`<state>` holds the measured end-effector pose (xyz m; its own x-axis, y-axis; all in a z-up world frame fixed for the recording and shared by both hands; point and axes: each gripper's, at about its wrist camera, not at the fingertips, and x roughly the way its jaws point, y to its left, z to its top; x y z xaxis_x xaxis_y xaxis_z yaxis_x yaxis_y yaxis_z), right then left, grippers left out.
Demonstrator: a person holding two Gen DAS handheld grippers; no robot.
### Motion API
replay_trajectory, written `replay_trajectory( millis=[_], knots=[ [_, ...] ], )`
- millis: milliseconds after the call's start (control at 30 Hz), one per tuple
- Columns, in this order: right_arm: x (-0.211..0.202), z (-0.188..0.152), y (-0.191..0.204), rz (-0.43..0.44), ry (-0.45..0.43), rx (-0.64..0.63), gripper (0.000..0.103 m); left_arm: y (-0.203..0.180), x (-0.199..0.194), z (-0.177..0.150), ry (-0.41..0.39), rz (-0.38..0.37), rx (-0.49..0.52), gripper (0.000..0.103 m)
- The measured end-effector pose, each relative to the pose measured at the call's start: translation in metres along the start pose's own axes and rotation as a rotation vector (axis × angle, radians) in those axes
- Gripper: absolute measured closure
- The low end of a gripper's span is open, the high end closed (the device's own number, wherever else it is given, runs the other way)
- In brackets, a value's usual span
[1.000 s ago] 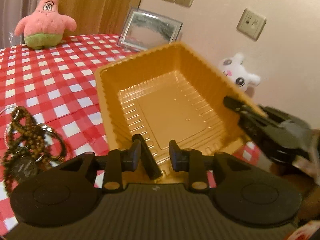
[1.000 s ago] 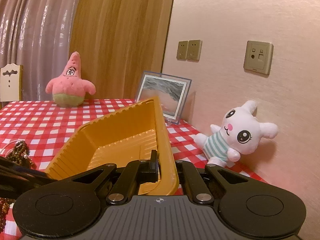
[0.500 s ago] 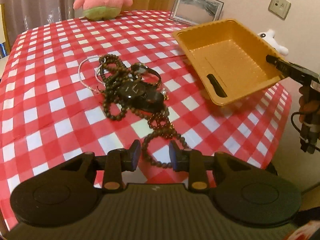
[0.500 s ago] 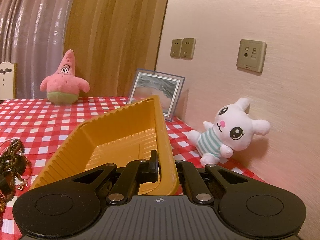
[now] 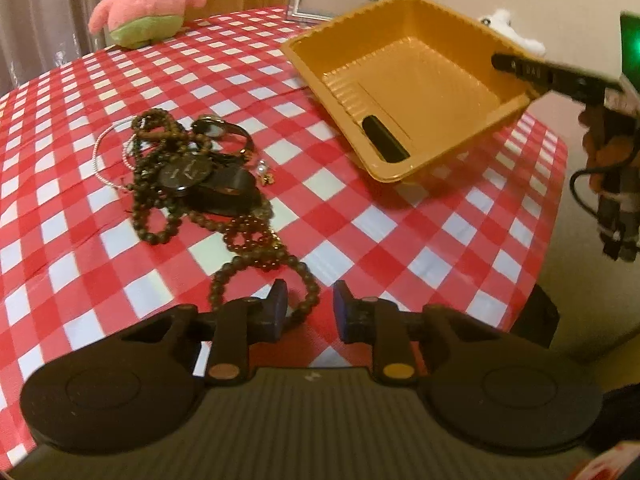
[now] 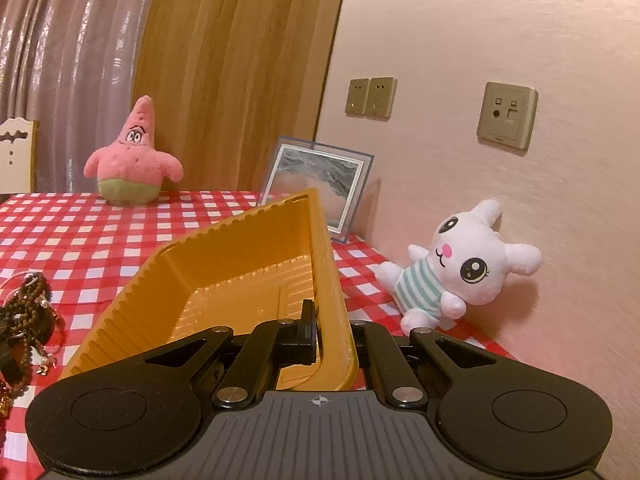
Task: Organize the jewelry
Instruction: 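Grasp a dark bead bracelet from the pile with the left tool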
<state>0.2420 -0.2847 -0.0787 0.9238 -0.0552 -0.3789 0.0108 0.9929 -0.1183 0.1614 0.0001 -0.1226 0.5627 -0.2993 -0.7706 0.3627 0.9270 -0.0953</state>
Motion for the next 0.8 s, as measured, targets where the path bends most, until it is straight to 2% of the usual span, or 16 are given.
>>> replay_trajectory(
  millis=[133, 467, 800],
  knots=[
    [0.002, 0.001, -0.002, 0.024, -0.010, -0.006, 0.099, -0.004, 0.011, 0.000, 0.018, 0.030, 0.008, 0.093],
    [0.008, 0.001, -0.008, 0.059, -0.018, 0.000, 0.099, -0.003, 0.015, 0.003, 0.011, 0.049, -0.031, 0.098],
    [0.009, 0.002, -0.010, 0.078, -0.023, -0.003, 0.099, -0.008, -0.013, 0.024, -0.088, 0.031, -0.047, 0.098]
  ],
)
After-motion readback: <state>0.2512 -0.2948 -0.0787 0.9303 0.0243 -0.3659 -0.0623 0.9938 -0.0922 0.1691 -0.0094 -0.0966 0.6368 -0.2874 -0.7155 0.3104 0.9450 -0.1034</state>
